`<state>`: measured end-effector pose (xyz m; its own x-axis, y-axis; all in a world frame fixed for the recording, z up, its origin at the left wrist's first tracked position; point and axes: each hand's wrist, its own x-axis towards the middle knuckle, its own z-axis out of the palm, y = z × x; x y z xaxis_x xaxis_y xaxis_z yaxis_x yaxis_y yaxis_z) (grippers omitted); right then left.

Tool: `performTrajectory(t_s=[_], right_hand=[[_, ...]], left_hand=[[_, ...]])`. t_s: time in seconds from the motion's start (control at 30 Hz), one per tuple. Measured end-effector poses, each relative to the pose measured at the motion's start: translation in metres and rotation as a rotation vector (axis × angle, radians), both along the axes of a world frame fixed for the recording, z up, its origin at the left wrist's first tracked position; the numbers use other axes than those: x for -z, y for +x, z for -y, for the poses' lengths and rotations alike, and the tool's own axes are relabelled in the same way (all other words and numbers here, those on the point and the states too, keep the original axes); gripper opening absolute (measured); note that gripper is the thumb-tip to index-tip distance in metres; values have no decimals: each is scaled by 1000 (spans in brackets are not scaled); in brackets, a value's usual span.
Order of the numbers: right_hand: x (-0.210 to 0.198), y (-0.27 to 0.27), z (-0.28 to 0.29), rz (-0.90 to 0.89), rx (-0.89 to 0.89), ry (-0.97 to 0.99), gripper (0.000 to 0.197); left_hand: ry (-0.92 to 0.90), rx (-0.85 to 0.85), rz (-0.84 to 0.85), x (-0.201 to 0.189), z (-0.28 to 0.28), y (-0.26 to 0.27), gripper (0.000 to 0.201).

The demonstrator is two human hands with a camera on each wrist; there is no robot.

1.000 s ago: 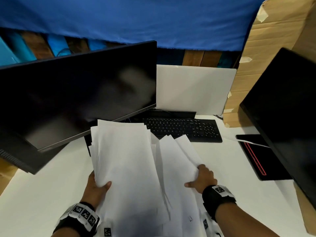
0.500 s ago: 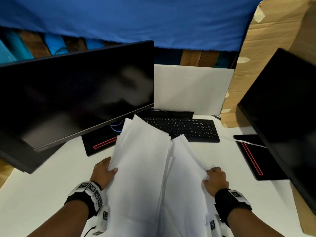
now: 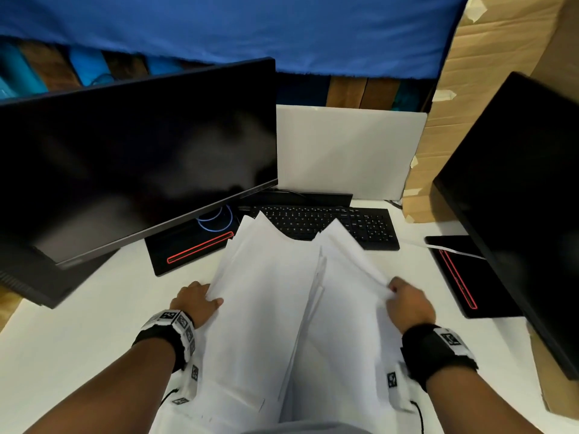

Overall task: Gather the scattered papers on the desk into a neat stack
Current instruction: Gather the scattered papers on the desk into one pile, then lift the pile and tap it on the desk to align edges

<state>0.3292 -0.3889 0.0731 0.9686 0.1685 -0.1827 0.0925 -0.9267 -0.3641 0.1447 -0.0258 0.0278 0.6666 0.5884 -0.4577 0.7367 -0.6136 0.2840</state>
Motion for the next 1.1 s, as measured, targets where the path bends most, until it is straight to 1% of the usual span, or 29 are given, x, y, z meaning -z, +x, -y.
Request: performTrajectory(t_s=[0.07, 0.1, 0.17, 0.23, 0.3, 0.33, 0.37, 0.4, 0.43, 0.47, 0.5, 0.57, 0.6, 0.63, 0.7, 0.77, 0.8, 0.83, 0.9, 0.97, 1.03, 1.1], right_hand=[[-37, 8, -6, 207, 11, -43, 30], [-58, 10, -9, 310, 9, -33, 32], [-99, 11, -15, 470, 27, 86, 32], [-132, 9, -21, 516, 67, 274, 32], [-147, 10, -26, 500, 74, 515, 36], [-150, 9, -31, 466, 64, 648, 41], [-144, 7, -37, 404, 64, 759, 49], [-133, 7, -43, 305, 82, 835, 57], [-115, 6, -51, 179, 123, 870, 62], [-94, 2, -59, 49, 168, 888, 62], [-69, -3, -66, -64, 203, 869, 55], [-24, -22, -78, -199, 208, 711, 34], [-5, -32, -81, -245, 187, 614, 27], [10, -42, -83, -275, 177, 527, 27], [34, -61, -85, -346, 159, 358, 36], [47, -77, -90, -347, 91, 49, 44], [51, -84, -93, -324, 66, -60, 44], [53, -90, -97, -305, 47, -94, 44], [59, -100, -104, -281, -5, -48, 46], [63, -99, -103, -282, -45, 15, 50], [62, -89, -96, -314, 8, 143, 55], [58, -75, -85, -372, 104, 326, 66]], left_hand=[[-128, -114, 123, 0, 2, -5, 46], [-168, -160, 164, 0, 4, -8, 43], [-216, -244, 220, 2, 8, -14, 41], [-256, -313, 264, 6, 13, -20, 42], [-280, -358, 302, 9, 19, -23, 42], [-288, -376, 322, 10, 23, -24, 42], [-296, -391, 346, 10, 28, -24, 42], [-309, -404, 363, 10, 34, -23, 41], [-326, -415, 375, 10, 40, -24, 40], [-346, -426, 379, 10, 46, -23, 39], [-365, -438, 377, 11, 52, -23, 37], [-413, -453, 346, 13, 63, -24, 36], [-435, -458, 330, 13, 66, -24, 38], [-454, -475, 324, 15, 69, -25, 41], [-502, -562, 362, 16, 72, -25, 46], [-559, -651, 417, 16, 74, -27, 54], [-588, -662, 442, 17, 75, -28, 58], [-604, -625, 453, 19, 77, -29, 60], [-585, -501, 413, 20, 81, -31, 55], [-541, -439, 411, 17, 85, -29, 50], [-532, -426, 495, 8, 88, -25, 50], [-549, -407, 605, -6, 89, -22, 52]])
